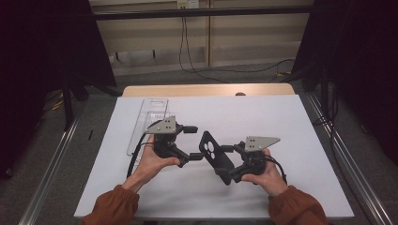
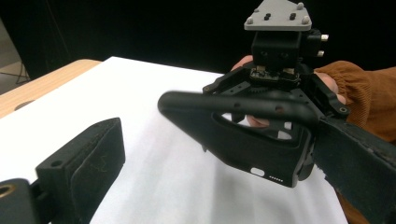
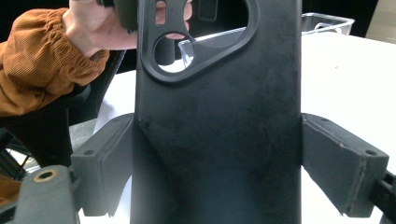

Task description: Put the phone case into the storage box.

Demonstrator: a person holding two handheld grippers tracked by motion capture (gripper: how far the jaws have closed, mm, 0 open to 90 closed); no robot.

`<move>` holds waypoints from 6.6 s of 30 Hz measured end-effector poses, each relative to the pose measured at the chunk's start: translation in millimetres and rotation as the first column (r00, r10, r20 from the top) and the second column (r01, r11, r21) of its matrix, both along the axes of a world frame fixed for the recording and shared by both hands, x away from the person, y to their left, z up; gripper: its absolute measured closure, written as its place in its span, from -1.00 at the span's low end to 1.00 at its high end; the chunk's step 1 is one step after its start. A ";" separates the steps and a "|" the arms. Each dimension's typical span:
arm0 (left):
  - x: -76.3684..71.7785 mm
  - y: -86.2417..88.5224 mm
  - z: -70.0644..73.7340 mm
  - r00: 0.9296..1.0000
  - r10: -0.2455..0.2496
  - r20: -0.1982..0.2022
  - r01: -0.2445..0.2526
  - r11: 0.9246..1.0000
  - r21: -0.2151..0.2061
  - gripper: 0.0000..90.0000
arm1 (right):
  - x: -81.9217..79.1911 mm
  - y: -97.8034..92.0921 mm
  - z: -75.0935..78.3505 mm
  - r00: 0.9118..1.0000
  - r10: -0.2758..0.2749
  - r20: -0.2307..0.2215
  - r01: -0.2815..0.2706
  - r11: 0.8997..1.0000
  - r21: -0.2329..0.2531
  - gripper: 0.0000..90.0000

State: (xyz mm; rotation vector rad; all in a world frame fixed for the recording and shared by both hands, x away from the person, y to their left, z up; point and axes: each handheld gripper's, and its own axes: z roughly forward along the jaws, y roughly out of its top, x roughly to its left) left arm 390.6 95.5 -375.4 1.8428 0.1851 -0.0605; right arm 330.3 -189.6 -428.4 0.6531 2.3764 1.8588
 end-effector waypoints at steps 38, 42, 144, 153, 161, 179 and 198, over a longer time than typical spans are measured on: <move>-2.0 -6.5 -5.8 0.981 -0.193 0.011 0.193 0.981 0.030 -0.87 | -3.6 11.0 -3.6 0.994 0.110 -0.013 -0.110 0.993 -0.035 -0.68; -2.1 -7.2 -5.6 0.979 -0.204 0.015 0.204 0.978 0.032 -0.83 | -3.4 11.3 -4.1 0.993 0.114 -0.014 -0.114 0.993 -0.038 -0.68; 4.1 20.0 16.7 0.995 0.086 -0.060 -0.084 0.996 0.040 -0.68 | -9.4 -17.2 5.5 0.964 -0.260 0.046 0.262 0.964 -0.040 -0.98; 5.1 25.4 18.8 0.991 0.123 -0.049 -0.121 0.991 0.050 -0.68 | -14.4 -33.9 7.1 0.930 -0.361 0.064 0.364 0.931 -0.034 -1.00; 5.3 29.8 21.5 0.988 0.148 -0.051 -0.145 0.988 0.052 -0.67 | -24.4 -48.5 4.5 0.897 -0.437 0.066 0.439 0.898 -0.027 -1.00; 9.8 41.7 25.8 0.967 0.246 -0.061 -0.240 0.966 0.092 -0.67 | -53.3 -86.3 2.0 0.826 -0.556 0.098 0.560 0.829 -0.017 -1.00; 19.7 45.6 37.3 0.941 0.332 -0.062 -0.322 0.938 0.124 -0.67 | -79.0 -112.7 -0.9 0.741 -0.658 0.131 0.668 0.742 -0.050 -1.00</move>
